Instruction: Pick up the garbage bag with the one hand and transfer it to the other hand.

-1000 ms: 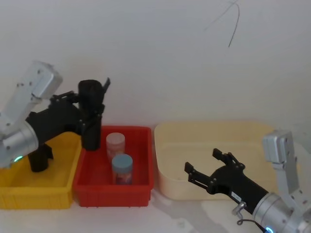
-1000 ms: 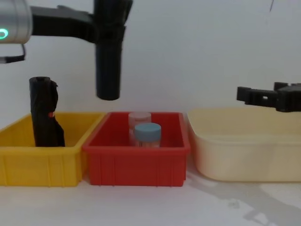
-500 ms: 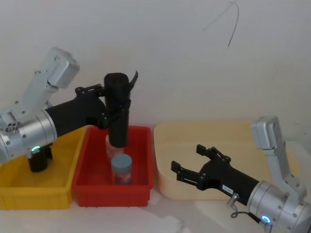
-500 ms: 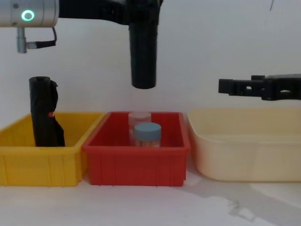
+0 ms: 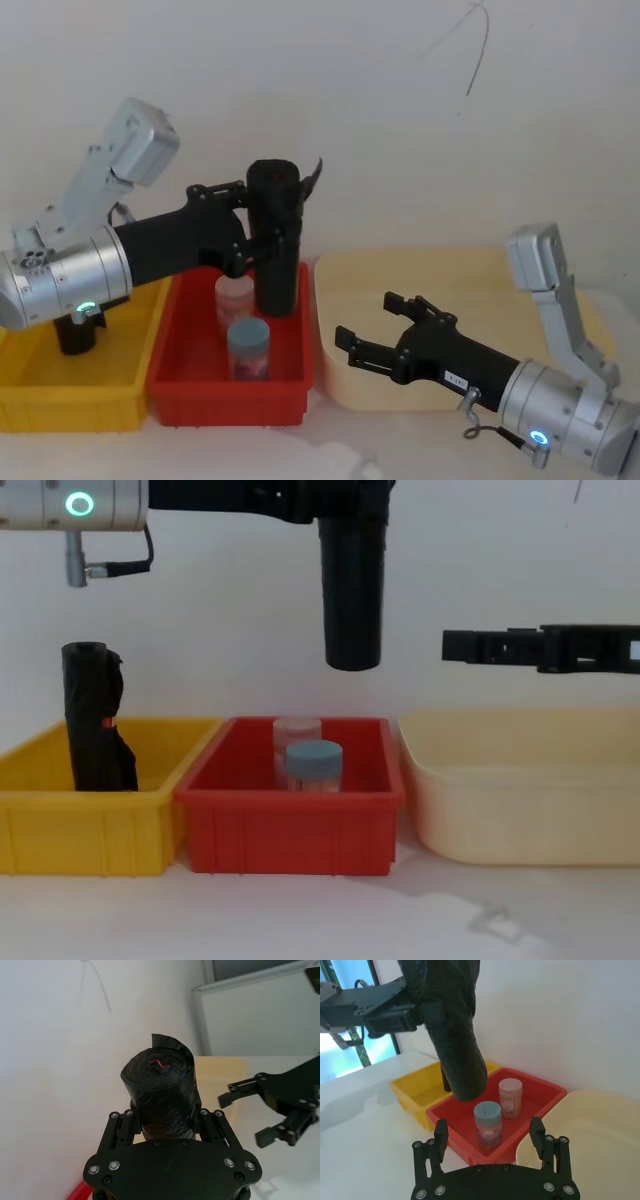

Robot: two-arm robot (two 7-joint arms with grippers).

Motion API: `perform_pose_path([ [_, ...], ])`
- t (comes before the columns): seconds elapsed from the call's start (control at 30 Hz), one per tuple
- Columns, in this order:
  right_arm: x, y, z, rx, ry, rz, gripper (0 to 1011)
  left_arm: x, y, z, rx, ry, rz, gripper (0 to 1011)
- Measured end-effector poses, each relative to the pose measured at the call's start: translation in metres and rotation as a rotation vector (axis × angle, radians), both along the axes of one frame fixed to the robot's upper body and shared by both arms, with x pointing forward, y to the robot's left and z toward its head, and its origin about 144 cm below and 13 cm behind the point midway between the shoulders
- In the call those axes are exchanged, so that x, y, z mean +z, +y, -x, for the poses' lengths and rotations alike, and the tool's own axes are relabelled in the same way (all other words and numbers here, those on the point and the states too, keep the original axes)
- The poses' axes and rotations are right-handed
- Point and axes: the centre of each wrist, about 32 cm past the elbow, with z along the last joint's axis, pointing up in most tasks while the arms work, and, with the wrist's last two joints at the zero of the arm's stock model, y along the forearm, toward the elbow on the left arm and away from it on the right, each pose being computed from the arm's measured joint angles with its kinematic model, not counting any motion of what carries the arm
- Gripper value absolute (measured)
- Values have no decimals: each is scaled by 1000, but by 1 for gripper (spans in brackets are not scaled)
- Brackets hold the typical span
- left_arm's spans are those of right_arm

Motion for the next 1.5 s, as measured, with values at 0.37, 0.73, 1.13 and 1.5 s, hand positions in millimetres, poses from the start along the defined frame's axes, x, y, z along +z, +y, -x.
perform_pose_path([
  [0.37,0,3,-3,15,6,-20,1001,-2,-4,-5,-71,5,-25,513],
  [0.73,-3,8,-3,39,18,-39,1001,-7,-9,-10,-121,11,-41,513],
  [1.13,-9,20,1,94,45,-48,1001,-10,-14,-14,-159,18,-45,513],
  [1.5,-15,28,-1,116,60,-49,1001,-10,-17,-15,-192,28,-49,513],
])
